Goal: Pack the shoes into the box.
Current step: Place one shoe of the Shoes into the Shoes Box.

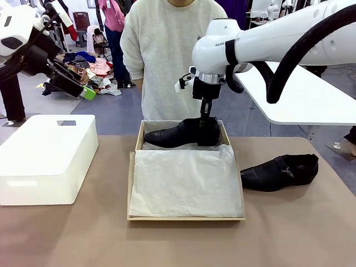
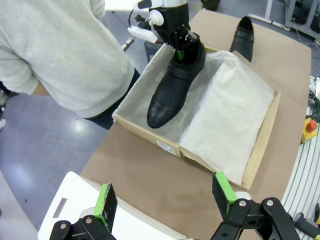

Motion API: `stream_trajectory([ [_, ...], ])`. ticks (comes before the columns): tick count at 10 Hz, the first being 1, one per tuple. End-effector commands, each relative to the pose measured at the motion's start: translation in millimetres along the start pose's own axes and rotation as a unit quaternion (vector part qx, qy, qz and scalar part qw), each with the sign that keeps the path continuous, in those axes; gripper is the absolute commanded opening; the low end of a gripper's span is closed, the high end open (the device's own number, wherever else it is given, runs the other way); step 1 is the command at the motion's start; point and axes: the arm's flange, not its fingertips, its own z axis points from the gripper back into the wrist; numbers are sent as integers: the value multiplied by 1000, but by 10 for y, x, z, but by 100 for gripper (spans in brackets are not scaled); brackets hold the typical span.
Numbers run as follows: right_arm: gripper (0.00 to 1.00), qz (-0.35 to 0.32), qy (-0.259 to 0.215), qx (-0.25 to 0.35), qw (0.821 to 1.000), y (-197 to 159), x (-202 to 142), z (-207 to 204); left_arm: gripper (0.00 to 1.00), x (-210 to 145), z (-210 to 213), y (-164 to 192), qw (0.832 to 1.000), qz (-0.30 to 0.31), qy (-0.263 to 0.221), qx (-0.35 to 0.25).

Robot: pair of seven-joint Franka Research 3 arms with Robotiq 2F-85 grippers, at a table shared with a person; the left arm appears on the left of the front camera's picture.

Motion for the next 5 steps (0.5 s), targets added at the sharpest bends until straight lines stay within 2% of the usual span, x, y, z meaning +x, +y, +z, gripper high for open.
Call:
stream_trajectory([
  [1,0,-5,13,-11,1000,18,-4,-112,100,4,4,3,1000,-1,-2,-5],
  [5,0,-6,9,-4,1000,-61,-43,-353,100,4,4,3,1000,-1,-2,-5],
])
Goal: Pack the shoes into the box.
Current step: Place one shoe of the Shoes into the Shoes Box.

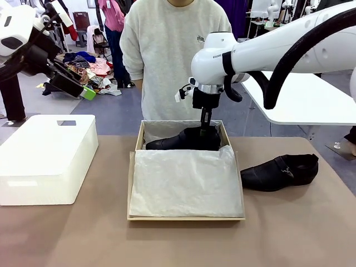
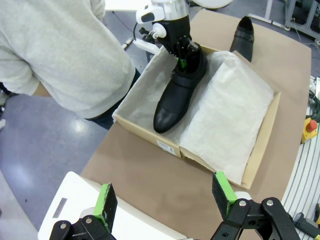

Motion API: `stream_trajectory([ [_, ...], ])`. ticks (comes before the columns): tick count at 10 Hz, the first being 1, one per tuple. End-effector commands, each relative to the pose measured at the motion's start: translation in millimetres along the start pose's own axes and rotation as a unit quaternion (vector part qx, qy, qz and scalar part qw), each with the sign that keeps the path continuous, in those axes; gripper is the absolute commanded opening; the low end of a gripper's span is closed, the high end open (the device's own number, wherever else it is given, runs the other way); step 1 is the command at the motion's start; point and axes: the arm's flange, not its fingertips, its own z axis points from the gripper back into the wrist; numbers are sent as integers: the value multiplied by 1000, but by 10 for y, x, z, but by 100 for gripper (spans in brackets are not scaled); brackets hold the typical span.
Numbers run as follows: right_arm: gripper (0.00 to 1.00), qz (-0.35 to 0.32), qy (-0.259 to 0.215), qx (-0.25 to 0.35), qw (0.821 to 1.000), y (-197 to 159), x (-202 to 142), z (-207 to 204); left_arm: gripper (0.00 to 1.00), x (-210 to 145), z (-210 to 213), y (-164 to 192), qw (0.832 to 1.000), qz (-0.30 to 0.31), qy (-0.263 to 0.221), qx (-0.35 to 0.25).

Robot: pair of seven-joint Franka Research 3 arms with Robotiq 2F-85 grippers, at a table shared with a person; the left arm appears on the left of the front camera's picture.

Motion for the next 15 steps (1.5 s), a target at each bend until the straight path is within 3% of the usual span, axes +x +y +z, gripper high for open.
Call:
stream_trajectory([
  [1,0,-9,-3,-14,1000,-27,-12,-44,100,4,4,3,1000,-1,-2,-5],
  [4,0,-13,0,0,1000,-60,-26,-101,100,4,4,3,1000,-1,-2,-5],
  [9,96,-7,-7,19,1000,-7,-48,61,100,4,4,3,1000,-1,-2,-5],
  [10,100,-1,-11,16,1000,40,-54,156,100,4,4,3,1000,-1,-2,-5],
  [15,100,16,-4,3,1000,218,-129,425,100,4,4,3,1000,-1,-2,-5],
])
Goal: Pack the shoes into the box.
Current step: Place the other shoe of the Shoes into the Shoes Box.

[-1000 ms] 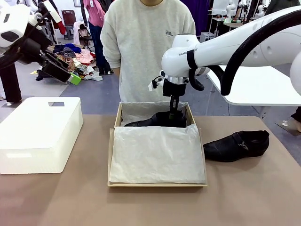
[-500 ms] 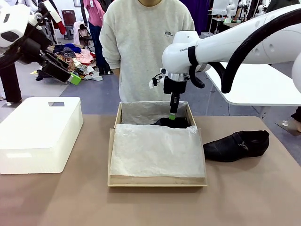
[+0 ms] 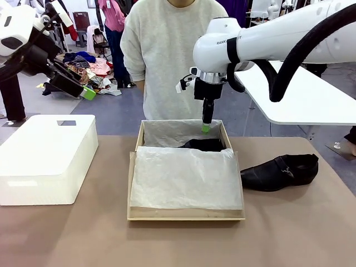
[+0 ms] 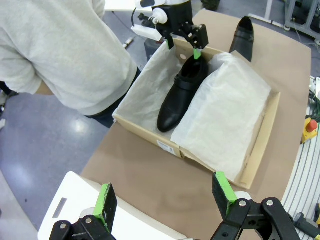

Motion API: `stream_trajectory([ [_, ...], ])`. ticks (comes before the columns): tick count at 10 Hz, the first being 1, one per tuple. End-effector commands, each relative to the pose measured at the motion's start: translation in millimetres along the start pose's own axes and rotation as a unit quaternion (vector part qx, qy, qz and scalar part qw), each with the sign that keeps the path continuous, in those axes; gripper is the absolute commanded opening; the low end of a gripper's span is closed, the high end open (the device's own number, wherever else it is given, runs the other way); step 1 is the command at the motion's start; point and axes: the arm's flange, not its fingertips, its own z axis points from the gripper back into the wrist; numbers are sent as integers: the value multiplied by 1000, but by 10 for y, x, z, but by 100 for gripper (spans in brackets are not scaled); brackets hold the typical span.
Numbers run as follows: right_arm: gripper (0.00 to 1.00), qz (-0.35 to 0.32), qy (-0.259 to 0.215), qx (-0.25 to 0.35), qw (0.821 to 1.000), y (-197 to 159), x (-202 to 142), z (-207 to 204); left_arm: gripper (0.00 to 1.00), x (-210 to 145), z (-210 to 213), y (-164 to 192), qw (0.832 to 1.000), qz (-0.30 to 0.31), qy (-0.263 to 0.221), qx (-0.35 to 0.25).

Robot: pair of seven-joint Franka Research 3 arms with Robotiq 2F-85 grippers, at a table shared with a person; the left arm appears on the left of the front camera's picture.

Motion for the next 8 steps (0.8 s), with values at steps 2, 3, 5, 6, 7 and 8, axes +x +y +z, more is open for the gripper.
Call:
stream_trajectory([
  [2,100,-1,-15,-15,1000,130,-185,49,100,4,5,4,1000,-1,-2,-5],
  [3,100,-3,-17,-22,1000,161,-214,123,100,4,5,4,1000,-1,-2,-5],
  [5,100,-4,-12,-45,999,233,-354,402,100,4,5,4,1000,-1,-2,-5],
  [6,100,8,-8,-54,998,272,-454,529,100,4,5,4,1000,-1,-2,-5],
  [7,100,26,-1,-60,998,330,-588,630,100,4,5,4,1000,-1,-2,-5],
  [8,100,40,11,-68,997,378,-735,719,100,4,5,4,1000,-1,-2,-5],
])
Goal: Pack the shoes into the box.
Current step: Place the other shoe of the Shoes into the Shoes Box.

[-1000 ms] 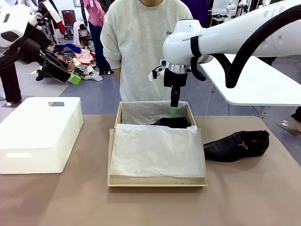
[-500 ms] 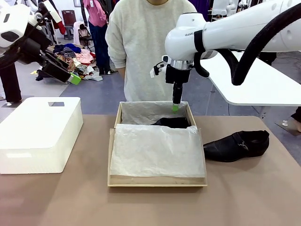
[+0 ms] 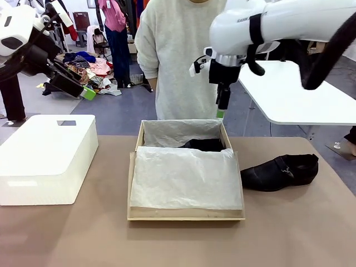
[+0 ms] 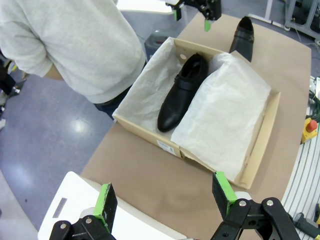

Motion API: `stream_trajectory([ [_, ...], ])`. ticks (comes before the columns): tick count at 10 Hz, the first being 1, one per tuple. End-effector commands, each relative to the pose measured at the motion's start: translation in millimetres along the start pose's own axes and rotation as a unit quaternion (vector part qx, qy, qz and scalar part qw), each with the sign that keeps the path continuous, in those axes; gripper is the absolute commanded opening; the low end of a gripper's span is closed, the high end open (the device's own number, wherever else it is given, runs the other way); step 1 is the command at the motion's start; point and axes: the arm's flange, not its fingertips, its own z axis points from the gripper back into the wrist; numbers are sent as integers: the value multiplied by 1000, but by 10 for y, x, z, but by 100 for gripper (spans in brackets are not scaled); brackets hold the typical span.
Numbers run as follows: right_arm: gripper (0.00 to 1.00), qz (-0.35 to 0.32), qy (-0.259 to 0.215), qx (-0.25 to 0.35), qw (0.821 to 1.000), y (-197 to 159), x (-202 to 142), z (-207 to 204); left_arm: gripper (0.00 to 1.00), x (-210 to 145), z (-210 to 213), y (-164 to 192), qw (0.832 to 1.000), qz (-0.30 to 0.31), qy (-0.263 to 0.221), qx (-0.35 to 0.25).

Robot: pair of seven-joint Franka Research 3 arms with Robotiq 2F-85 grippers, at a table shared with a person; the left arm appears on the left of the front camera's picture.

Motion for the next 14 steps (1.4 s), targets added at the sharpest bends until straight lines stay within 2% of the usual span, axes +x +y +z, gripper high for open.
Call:
stream_trajectory([
  [1,100,50,21,-17,998,177,-404,54,100,4,6,3,1000,-1,-2,-5],
  [4,100,76,46,-41,995,309,-953,169,100,4,6,3,1000,-1,-2,-5],
  [7,100,53,40,-39,997,372,-1395,43,100,4,6,3,1000,-1,-2,-5],
  [9,100,42,28,-41,998,366,-1542,-69,100,4,6,3,1000,-1,-2,-5],
  [12,100,20,20,-31,999,320,-1498,-113,100,4,6,3,1000,-1,-2,-5],
  [14,100,27,39,-29,998,319,-1546,-118,100,4,6,3,1000,-1,-2,-5],
])
